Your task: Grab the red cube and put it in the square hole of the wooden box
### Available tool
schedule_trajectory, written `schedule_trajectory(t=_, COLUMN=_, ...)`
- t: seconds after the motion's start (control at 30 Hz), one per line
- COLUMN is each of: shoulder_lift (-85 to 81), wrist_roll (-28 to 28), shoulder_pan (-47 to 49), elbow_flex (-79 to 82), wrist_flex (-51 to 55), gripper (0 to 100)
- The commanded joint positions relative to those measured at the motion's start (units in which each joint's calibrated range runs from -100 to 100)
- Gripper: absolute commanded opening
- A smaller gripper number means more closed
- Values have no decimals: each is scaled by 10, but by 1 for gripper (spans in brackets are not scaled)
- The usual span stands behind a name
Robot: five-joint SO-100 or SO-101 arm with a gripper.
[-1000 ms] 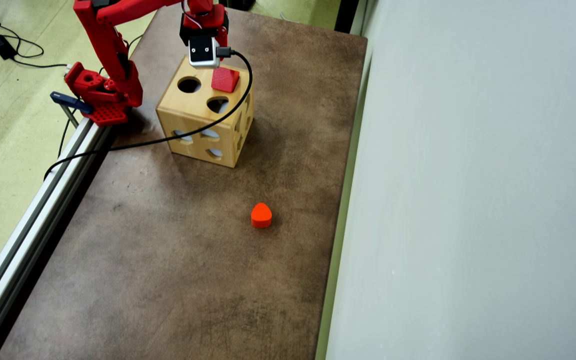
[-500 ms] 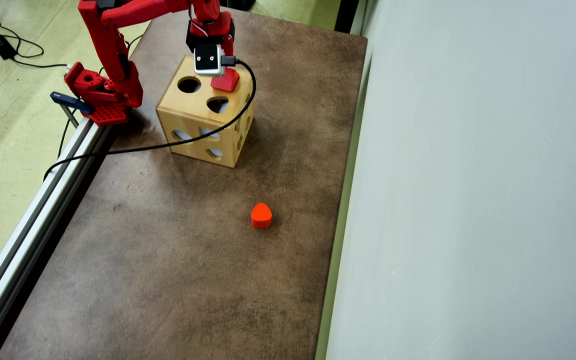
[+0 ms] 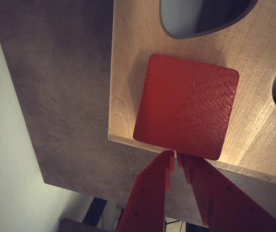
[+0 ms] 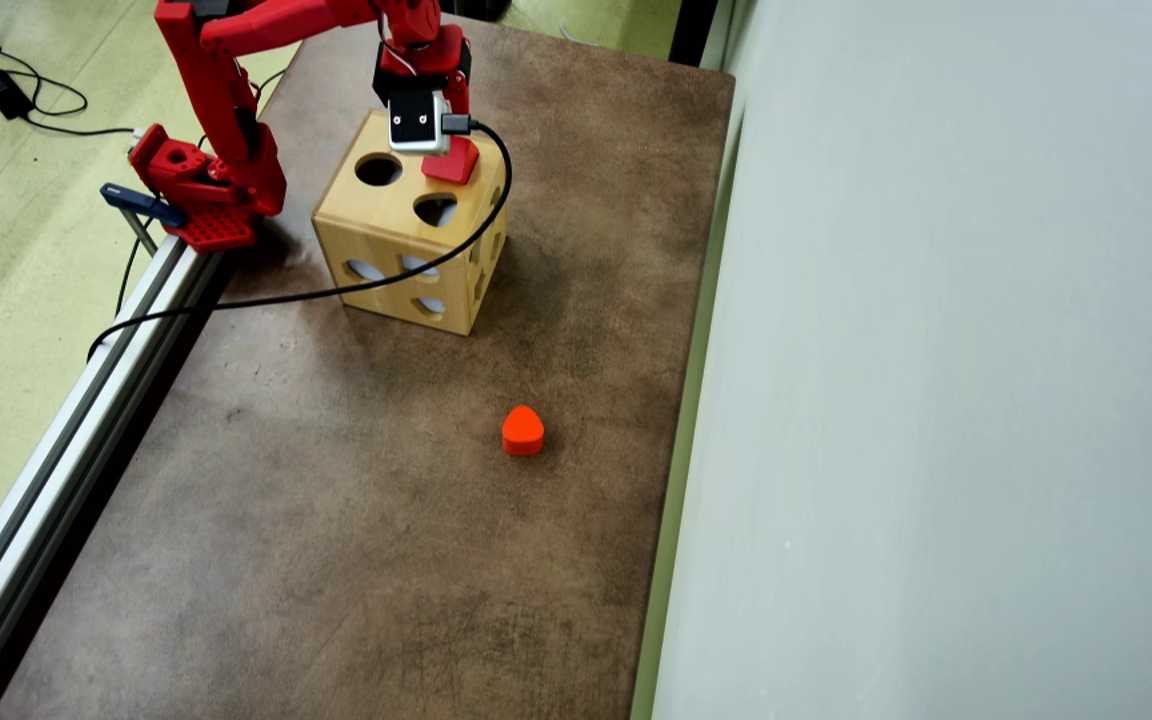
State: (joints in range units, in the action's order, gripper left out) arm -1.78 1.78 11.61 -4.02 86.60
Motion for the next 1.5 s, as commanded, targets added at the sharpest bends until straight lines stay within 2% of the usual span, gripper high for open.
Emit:
schedule_trajectory(t=0.0, shoulder_lift=10, wrist_roll=0, shoulder_pan=-43, elbow_flex=45, wrist_flex=0, gripper=2)
schedule_trajectory(t=0.23, shoulder_lift=12, wrist_roll=1, shoulder_pan=-55, elbow_flex=48, wrist_flex=0, gripper=2)
schedule_trajectory(t=0.4, shoulder_lift=10, wrist_roll=22, shoulder_pan=-109, elbow_flex=48, wrist_flex=0, gripper=2)
schedule_trajectory(t=0.63, shoulder_lift=8, wrist_roll=-10, shoulder_pan=-35, elbow_flex=39, wrist_flex=0, gripper=2)
schedule_trajectory(t=0.93, shoulder_lift=2, wrist_roll=-14, shoulder_pan=-12, elbow_flex=38, wrist_flex=-1, gripper=2)
schedule_trajectory(t=1.13, shoulder_lift=0, wrist_roll=-14, shoulder_pan=37, elbow_flex=27, wrist_flex=-11, gripper=2)
schedule_trajectory(t=1.37, shoulder_lift=1, wrist_roll=-8, shoulder_pan=28, elbow_flex=4, wrist_flex=-12, gripper=2)
schedule_trajectory(t=1.47, shoulder_lift=2, wrist_roll=-7, shoulder_pan=-19, elbow_flex=5, wrist_flex=-11, gripper=2)
